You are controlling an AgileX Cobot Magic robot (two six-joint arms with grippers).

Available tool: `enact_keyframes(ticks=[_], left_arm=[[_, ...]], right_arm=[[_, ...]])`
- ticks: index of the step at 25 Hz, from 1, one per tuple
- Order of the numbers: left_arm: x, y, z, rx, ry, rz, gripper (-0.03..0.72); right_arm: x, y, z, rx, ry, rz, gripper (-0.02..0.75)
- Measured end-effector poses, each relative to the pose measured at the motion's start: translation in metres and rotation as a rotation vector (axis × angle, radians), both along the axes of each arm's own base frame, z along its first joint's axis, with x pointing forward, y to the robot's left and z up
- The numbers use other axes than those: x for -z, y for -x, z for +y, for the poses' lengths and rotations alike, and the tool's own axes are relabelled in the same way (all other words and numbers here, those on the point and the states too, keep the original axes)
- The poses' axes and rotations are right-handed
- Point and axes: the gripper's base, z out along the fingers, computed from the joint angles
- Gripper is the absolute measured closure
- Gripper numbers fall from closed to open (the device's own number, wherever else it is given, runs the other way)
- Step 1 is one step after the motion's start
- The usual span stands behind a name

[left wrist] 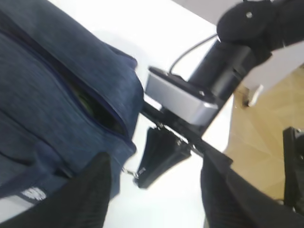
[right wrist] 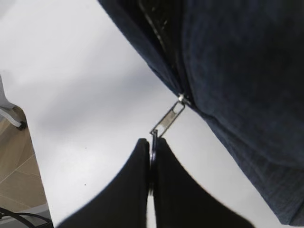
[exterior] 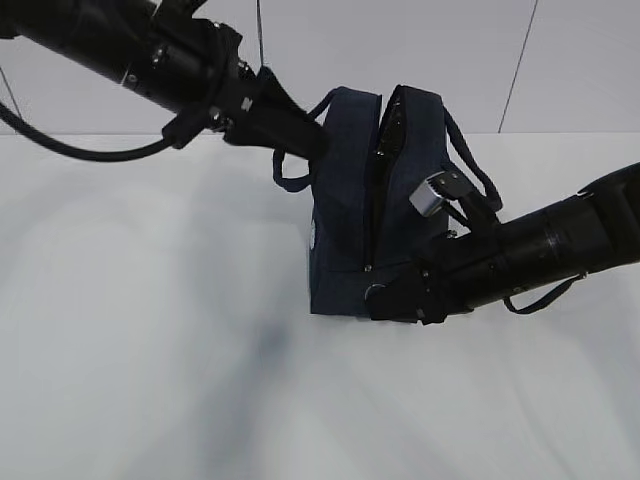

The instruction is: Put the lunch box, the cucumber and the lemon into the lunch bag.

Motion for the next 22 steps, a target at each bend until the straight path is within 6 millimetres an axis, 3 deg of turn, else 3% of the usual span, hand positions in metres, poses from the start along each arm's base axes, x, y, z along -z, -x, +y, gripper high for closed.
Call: enact_keyframes(ticks=[6, 10, 15, 18, 22], left_arm=[[0.005, 0.011, 0.019, 0.089, -0.259, -0.130, 0.267], [-0.002, 0.013, 0.039, 0.119, -0.489, -0.275, 0.323], [-0.008, 0.014, 0.065, 0.065, -0.755, -0.315, 0.375], [-0.028, 0.023, 0.075, -0.017, -0.792, -0.339, 0.380], [-0.068, 0.050, 0.086, -0.106, -0.755, -0.393, 0.381]], right_arm=[[0.000, 0.001, 0.000, -0.007, 0.002, 0.001, 0.738], [0.000, 0.001, 0.000, -0.007, 0.002, 0.003, 0.738], [0.000, 0.001, 0.000, -0.007, 0.001, 0.005, 0.738], [-0.002, 0.001, 0.000, -0.008, 0.001, 0.002, 0.738], [-0.006, 0.002, 0.000, -0.013, -0.001, -0.010, 0.738]])
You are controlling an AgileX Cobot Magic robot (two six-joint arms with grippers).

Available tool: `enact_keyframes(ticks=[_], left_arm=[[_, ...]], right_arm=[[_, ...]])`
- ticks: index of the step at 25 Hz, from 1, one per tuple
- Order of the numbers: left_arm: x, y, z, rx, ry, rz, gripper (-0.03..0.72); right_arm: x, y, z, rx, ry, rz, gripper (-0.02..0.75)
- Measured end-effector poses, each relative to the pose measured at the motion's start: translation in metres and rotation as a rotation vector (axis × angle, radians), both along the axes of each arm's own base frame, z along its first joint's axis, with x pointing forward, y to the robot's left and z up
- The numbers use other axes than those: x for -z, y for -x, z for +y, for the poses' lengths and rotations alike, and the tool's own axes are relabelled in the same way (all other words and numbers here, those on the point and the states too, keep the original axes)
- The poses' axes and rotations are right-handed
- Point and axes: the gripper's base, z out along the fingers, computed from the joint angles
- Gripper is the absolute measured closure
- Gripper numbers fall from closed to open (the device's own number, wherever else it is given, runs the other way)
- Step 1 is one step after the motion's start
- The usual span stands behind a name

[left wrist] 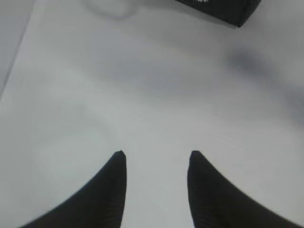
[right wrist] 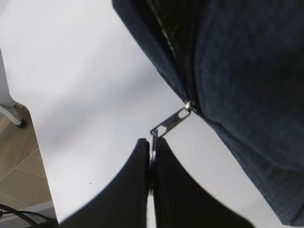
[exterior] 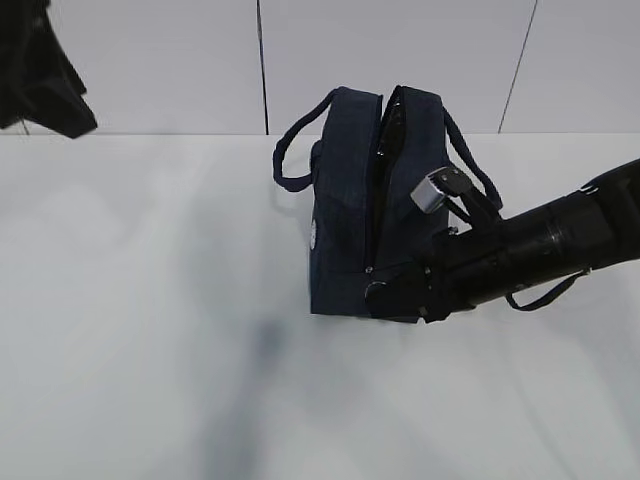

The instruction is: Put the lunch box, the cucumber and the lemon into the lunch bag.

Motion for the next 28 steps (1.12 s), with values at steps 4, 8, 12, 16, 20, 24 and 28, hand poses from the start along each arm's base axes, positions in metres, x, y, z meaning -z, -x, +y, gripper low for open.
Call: enact_keyframes(ticks=[4, 8, 12, 16, 20, 24, 28], left_arm=[[-0.030, 0.033, 0.013, -0.038, 0.055, -0.071, 0.382], [-0.023, 0.067, 0.027, -0.065, 0.079, -0.081, 0.382], [0.001, 0.095, 0.031, -0.097, 0.224, -0.135, 0.382], [0.029, 0.099, 0.026, -0.198, 0.457, -0.188, 0.382], [0.061, 0.084, 0.018, -0.321, 0.575, -0.099, 0.382], [0.089, 0.064, 0.001, -0.336, 0.631, 0.031, 0.381], [0.109, 0.049, -0.014, -0.331, 0.729, 0.116, 0.381]], right_arm=[[-0.006, 0.000, 0.000, -0.001, -0.002, -0.017, 0.738], [-0.009, 0.001, 0.000, -0.004, -0.001, -0.028, 0.738], [-0.010, 0.001, 0.000, -0.005, -0.003, -0.027, 0.738], [-0.011, 0.002, 0.000, -0.011, -0.009, -0.022, 0.738], [-0.011, 0.003, 0.001, -0.016, -0.018, -0.017, 0.738], [-0.011, 0.003, 0.001, -0.018, -0.020, -0.015, 0.738], [-0.012, 0.003, 0.001, -0.020, -0.022, -0.014, 0.738]])
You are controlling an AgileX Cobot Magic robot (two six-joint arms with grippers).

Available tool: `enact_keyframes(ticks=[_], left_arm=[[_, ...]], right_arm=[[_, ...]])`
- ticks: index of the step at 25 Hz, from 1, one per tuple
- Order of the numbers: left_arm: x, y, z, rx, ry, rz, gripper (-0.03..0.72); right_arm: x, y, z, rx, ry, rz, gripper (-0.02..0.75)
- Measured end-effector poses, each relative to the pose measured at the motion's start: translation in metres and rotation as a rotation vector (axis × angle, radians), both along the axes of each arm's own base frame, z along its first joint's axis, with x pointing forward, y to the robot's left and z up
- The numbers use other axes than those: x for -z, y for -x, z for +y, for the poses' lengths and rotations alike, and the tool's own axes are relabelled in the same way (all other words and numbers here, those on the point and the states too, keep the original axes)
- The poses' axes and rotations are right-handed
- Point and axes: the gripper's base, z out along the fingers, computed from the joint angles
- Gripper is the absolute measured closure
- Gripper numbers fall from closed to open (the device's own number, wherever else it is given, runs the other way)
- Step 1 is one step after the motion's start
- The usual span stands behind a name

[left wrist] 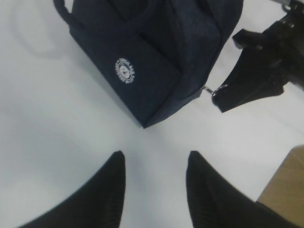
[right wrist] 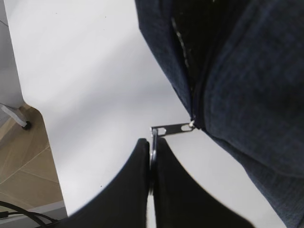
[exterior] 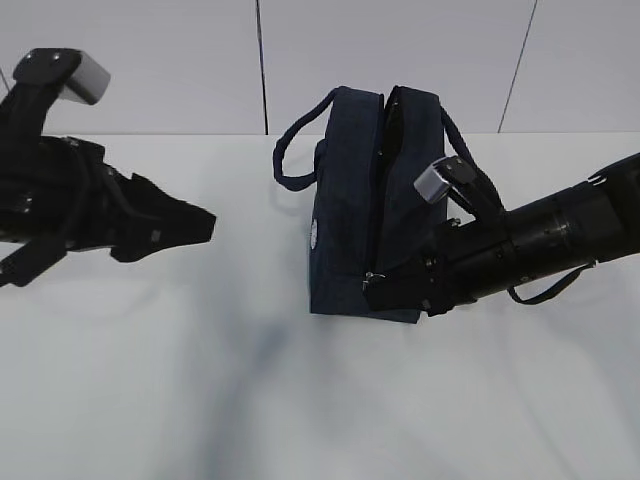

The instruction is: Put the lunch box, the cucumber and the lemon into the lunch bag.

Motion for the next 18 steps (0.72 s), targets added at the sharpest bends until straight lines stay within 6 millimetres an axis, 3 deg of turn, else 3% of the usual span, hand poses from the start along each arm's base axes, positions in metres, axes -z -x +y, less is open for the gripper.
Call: enact_keyframes(ticks=[5, 11, 18], left_arm=[[0.011, -0.014, -0.014, 0.020, 0.147, -0.014, 0.381], [0.039, -0.025, -0.028, 0.134, 0.193, 0.018, 0.382], [0.049, -0.049, -0.056, 0.256, 0.223, -0.005, 0.382]], right_arm=[[0.000, 0.000, 0.000, -0.002, -0.003, 0.003, 0.738], [0.000, 0.000, 0.000, -0.002, -0.003, 0.003, 0.738], [0.000, 0.000, 0.000, -0.003, -0.004, 0.003, 0.738]])
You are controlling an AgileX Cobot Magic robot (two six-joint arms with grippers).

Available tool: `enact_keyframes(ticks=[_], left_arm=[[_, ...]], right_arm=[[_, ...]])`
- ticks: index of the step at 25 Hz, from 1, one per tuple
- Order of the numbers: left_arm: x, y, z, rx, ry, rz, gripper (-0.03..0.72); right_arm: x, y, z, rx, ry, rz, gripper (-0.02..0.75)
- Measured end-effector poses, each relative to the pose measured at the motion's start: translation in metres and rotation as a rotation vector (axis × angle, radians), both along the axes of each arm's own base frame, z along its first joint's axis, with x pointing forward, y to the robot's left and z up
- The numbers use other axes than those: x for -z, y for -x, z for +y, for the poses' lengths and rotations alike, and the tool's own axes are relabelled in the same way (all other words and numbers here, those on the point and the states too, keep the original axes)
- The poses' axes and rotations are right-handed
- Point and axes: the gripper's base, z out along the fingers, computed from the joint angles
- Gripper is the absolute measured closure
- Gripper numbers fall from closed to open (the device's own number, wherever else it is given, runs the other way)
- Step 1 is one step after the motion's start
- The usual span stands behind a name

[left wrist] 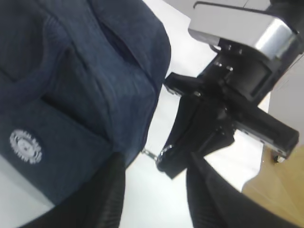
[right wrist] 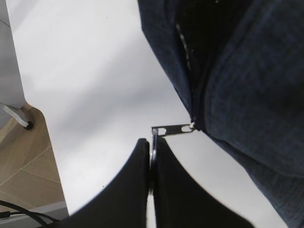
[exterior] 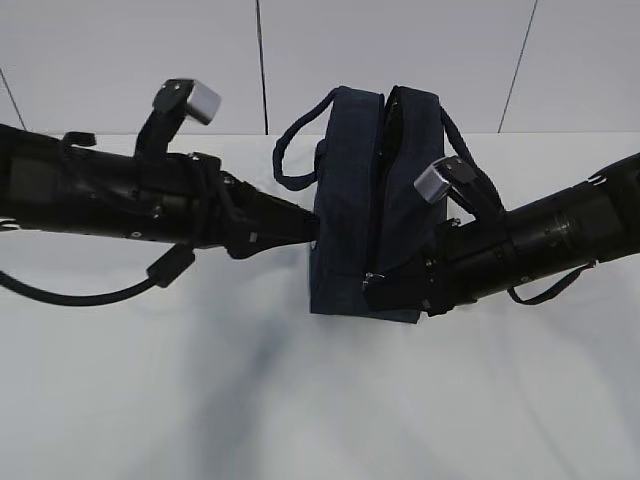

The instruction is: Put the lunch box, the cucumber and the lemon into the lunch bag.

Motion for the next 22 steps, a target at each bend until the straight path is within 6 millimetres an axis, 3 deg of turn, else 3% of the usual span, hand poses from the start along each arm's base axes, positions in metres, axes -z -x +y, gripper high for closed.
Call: enact_keyframes(ticks=[4, 15, 22], left_arm=[[0.003, -0.012, -0.015, 0.024, 0.001, -0.013, 0.382], [0.029, -0.031, -0.020, -0.017, -0.077, -0.004, 0.381], [0.027, -0.044, -0.028, -0.010, -0.060, -0.030, 0.382]], right_arm=[[0.000, 0.000, 0.000, -0.001, -0.004, 0.005, 0.738], [0.000, 0.000, 0.000, 0.000, -0.004, 0.006, 0.738], [0.000, 0.000, 0.000, 0.000, -0.006, 0.009, 0.738]])
